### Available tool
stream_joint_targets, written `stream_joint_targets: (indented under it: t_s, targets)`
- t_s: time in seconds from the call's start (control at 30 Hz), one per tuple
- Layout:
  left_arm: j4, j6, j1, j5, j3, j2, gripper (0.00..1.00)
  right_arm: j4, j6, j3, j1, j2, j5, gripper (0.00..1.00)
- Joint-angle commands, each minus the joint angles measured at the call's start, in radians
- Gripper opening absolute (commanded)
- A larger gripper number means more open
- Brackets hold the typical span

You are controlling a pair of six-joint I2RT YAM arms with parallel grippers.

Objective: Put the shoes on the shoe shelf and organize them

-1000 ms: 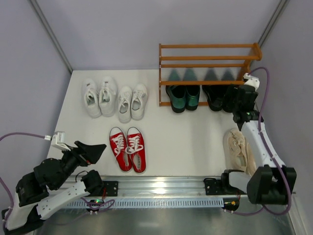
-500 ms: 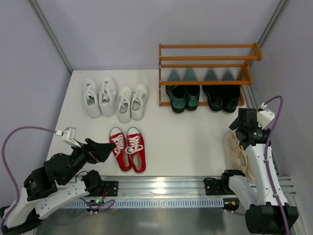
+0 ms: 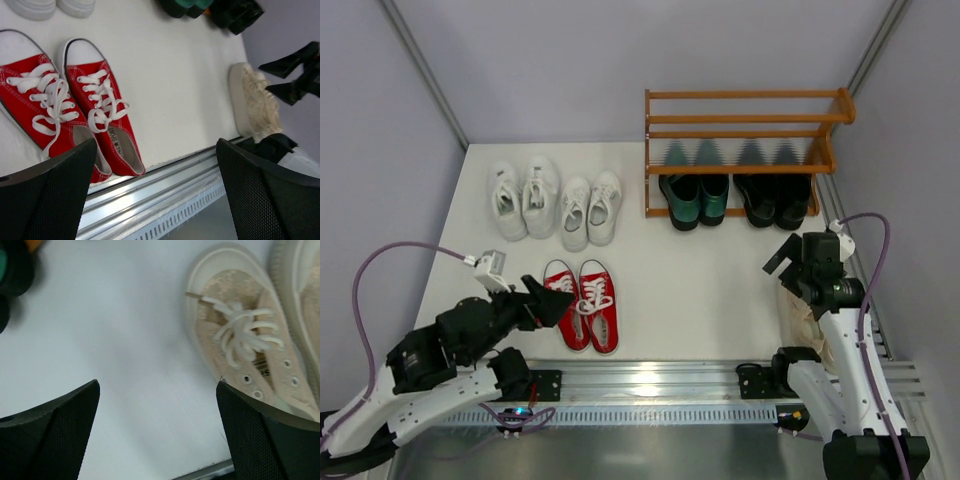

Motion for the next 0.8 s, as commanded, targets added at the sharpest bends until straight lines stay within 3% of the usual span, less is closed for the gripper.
stream_joint_targets:
  t_s: [0.0,0.2,0.37,0.63,0.77]
  targets:
    - [-0.101,-0.086,-0.002,-0.016,-0.011,0.17,1.0,0.096,-0.038,-0.007,0.101,-0.101,-0.2,0.98]
    - [-0.123,-0.157,-0.002,-0.063,-0.069,0.409,0.98,0.107,0.028,0.009,0.433,-0.127,-0.113,0.98]
    - [-0.064,-0.171,-0.002,-0.085,-0.126,0.466,0.93,0.076,0.112,0.019,0.739,-0.048,0.076,0.98]
    - [0.152,-0.109,-0.003,-0.002,-0.19,0.466,0.88,0.038,0.23,0.064,0.915,0.057,0.257,0.98]
    - [0.172,-0.086,-0.002,-0.008,-0.163,0.559,0.87,0.025,0.249,0.08,0.947,0.063,0.309,0.98]
